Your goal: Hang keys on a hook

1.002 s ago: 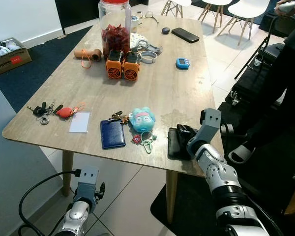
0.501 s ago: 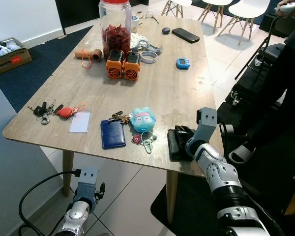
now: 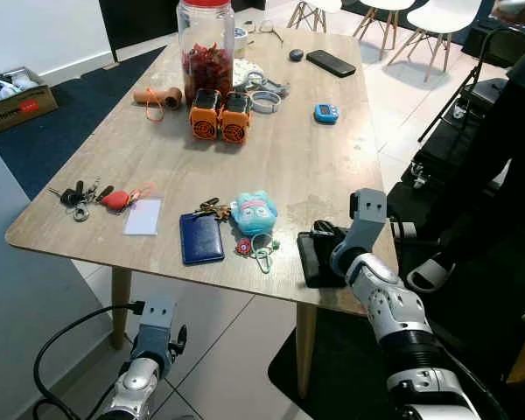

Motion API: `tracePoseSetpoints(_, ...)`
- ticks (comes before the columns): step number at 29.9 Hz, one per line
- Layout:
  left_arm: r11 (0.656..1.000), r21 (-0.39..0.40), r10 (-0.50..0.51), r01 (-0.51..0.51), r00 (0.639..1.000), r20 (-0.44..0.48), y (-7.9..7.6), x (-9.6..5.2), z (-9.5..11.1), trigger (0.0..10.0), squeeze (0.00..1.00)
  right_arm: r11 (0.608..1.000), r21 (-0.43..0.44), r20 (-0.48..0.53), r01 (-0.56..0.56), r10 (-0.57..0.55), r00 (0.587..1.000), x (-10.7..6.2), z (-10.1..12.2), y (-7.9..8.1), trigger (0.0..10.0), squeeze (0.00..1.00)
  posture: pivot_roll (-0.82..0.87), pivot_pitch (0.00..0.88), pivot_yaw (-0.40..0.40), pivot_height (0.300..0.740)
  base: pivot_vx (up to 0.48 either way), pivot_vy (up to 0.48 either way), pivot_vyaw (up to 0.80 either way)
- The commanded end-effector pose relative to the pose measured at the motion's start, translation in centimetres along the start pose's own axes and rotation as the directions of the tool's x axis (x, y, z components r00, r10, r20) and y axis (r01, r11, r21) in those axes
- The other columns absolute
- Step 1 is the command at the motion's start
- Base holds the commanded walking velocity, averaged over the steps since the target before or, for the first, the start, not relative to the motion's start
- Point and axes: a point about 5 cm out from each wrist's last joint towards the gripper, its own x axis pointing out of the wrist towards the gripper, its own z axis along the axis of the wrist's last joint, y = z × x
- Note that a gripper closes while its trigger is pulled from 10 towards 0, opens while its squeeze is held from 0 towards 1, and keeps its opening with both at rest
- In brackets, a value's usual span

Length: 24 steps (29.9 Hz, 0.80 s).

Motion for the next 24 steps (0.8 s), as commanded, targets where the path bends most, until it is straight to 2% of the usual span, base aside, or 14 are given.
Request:
tracePoseSetpoints(1, 1.0, 0.011, 0.003, -0.003, 1.0, -0.016, 0.3, -0.1, -0.3, 10.0, 0.0, 0.999, 0.043, 0.053, 0.028, -0.03, 0.998, -0.2, 1.0, -0.6, 0.0, 0.0, 0.09, 0.048, -0.061, 0.74, 0.0, 0.0, 0.0)
tracePoseSetpoints(2, 1.0, 0.011, 0.003, -0.003, 1.0, -0.016, 0.3, -0.1, -0.3, 10.0, 0.0, 0.996, 0.082, 0.114, 0.03, -0.039, 0.993, -0.2, 2.4, -0.7, 0.0, 0.0, 0.09, 0.048, -0.061, 0.74, 0.0, 0.0, 0.0)
tracePoseSetpoints(3, 1.0, 0.011, 0.003, -0.003, 1.0, -0.016, 0.3, -0.1, -0.3, 10.0, 0.0, 0.996, 0.082, 0.114, 0.03, -0.039, 0.993, -0.2, 2.4, -0.7, 0.0, 0.0, 0.09, 0.048, -0.061, 0.74, 0.0, 0.0, 0.0)
tracePoseSetpoints(5, 1.0, 0.011, 0.004, -0.004, 1.0, -0.015, 0.4, -0.1, -0.2, 10.0, 0.0, 0.99, 0.139, 0.254, 0.013, -0.048, 0.966, -0.5, 6.0, -0.8, 0.0, 0.0, 0.09, 0.045, -0.057, 0.74, 0.0, 0.0, 0.0)
tracePoseSetpoints(14, 1.0, 0.008, 0.005, -0.005, 1.0, -0.015, 0.4, -0.1, -0.2, 10.0, 0.0, 0.989, 0.149, 0.393, -0.014, -0.047, 0.918, -1.0, 10.8, -0.2, 0.0, 0.0, 0.09, 0.053, -0.055, 0.74, 0.0, 0.0, 0.0)
tracePoseSetpoints(18, 1.0, 0.006, 0.006, -0.005, 1.0, -0.017, 0.4, -0.1, -0.2, 10.0, 0.0, 0.989, 0.148, 0.401, -0.026, -0.036, 0.915, -1.1, 11.3, 0.0, 0.0, 0.0, 0.09, 0.057, -0.056, 0.74, 0.0, 0.0, 0.0)
tracePoseSetpoints(21, 1.0, 0.006, 0.004, -0.004, 1.0, -0.019, 0.4, -0.1, -0.3, 10.0, 0.0, 0.996, 0.087, 0.316, -0.008, -0.02, 0.948, -0.7, 9.5, 0.0, 0.2, 0.0, 0.09, 0.059, -0.056, 0.74, 0.0, 0.0, 0.0)
tracePoseSetpoints(22, 1.0, 0.006, 0.004, -0.004, 1.0, -0.019, 0.4, -0.1, -0.3, 10.0, 0.0, 0.998, 0.067, 0.287, 0.002, -0.022, 0.958, -0.5, 8.9, -0.1, 0.9, 0.0, 0.09, 0.06, -0.057, 0.74, 0.0, 0.0, 0.0)
tracePoseSetpoints(23, 1.0, 0.008, 0.003, -0.003, 1.0, -0.02, 0.4, -0.1, -0.3, 10.0, 0.0, 0.999, 0.049, 0.251, 0.017, -0.029, 0.968, -0.4, 8.0, -0.2, 4.6, 0.0, 0.09, 0.06, -0.057, 0.74, 0.0, 0.0, 0.0)
tracePoseSetpoints(24, 1.0, 0.008, 0.003, -0.003, 1.0, -0.02, 0.4, -0.1, -0.3, 10.0, 0.0, 0.999, 0.049, 0.251, 0.017, -0.029, 0.968, -0.4, 8.0, -0.2, 4.6, 0.0, 0.09, 0.06, -0.057, 0.74, 0.0, 0.0, 0.0)
